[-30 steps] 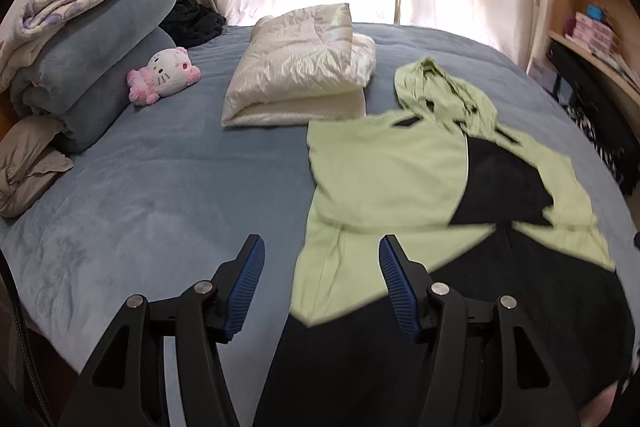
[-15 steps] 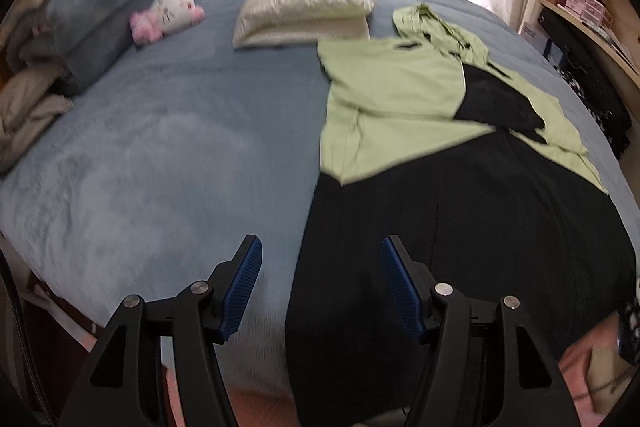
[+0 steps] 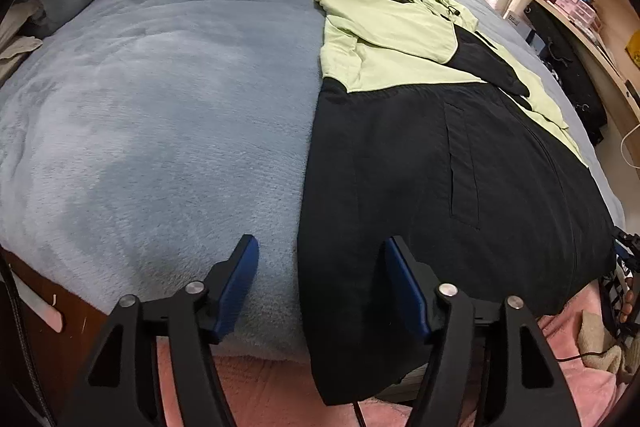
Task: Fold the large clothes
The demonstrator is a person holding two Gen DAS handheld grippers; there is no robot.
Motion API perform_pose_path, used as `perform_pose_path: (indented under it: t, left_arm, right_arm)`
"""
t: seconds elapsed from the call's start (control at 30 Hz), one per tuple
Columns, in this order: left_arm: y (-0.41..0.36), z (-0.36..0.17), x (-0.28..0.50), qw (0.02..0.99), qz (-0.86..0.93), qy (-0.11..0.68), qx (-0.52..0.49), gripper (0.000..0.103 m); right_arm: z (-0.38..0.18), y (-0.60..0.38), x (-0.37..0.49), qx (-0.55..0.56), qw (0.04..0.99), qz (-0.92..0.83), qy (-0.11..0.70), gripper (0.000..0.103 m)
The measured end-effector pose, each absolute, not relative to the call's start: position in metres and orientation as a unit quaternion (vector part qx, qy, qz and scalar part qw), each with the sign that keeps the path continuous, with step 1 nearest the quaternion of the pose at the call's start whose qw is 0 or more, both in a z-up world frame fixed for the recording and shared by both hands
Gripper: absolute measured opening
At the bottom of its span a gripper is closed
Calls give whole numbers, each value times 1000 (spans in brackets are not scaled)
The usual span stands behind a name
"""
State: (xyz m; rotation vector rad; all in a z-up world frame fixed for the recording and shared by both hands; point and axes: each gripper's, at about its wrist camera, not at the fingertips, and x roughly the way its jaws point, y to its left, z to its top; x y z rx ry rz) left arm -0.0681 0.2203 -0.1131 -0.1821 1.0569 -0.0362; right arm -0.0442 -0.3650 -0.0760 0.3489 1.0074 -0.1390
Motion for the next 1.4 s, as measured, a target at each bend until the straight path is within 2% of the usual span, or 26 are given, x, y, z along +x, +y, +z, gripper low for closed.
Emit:
perform_pose_path:
  t: [0.17, 0.3, 0.4, 0.6, 0.77, 0.87, 0.97, 1.0, 1.07, 1.1, 1.13, 1.2, 1.27, 1.3, 1.37, 1.4]
  left_arm:
    - [218, -119, -64, 859, -31, 503, -85, 76]
    - [218, -121, -62, 859, -43, 501, -94, 79]
    - [221, -122, -62, 859, -51, 498, -105, 79]
    - [225, -126, -61, 860, -59, 492, -124, 79]
    - [210, -123, -59, 864, -63, 490, -97, 76]
    - [201, -121, -58, 864, -77, 491, -85, 71]
    - [195, -119, -56, 861, -87, 493, -87, 61]
    - [193, -118, -55, 860, -92, 494, -91, 54]
    - [189, -118, -52, 857, -95, 499, -87, 47]
    - [187, -118, -50, 856, -98, 501, -85, 40]
    - [185, -117, -48, 854, -104, 502, -86, 30]
    - [182, -118, -43, 849, -111, 507, -97, 26]
    - [177, -119, -38, 847, -113, 511, -98, 18]
    - [173, -119, -34, 844, -116, 515, -97, 10]
    - [167, -118, -30, 845, -110, 515, -97, 7]
    - [162, -116, -29, 847, -107, 512, -97, 5]
  right_arm:
    - [-82, -361, -43, 169, 859, -37, 482, 79]
    - [-80, -352, -45, 186, 857, 19, 480, 60]
    - [-75, -342, -43, 198, 856, 68, 472, 51]
    - [-84, -331, -34, 199, 852, 72, 479, 51]
    - [-90, -330, -30, 206, 850, 58, 482, 51]
    - [-92, -331, -28, 212, 848, 55, 483, 52]
    - [-94, -331, -27, 215, 848, 51, 481, 52]
    - [-94, -331, -27, 213, 849, 48, 481, 53]
    - [-94, -330, -26, 209, 850, 45, 481, 53]
    - [-94, -329, -26, 207, 851, 42, 480, 53]
    - [-94, -329, -26, 209, 851, 40, 480, 53]
    - [-95, -331, -25, 216, 851, 37, 478, 53]
    - [-95, -333, -25, 223, 849, 37, 477, 53]
    - [-95, -333, -25, 223, 850, 37, 476, 52]
    - [-94, -332, -25, 220, 850, 33, 476, 47]
    - [-92, -332, -25, 215, 852, 29, 476, 32]
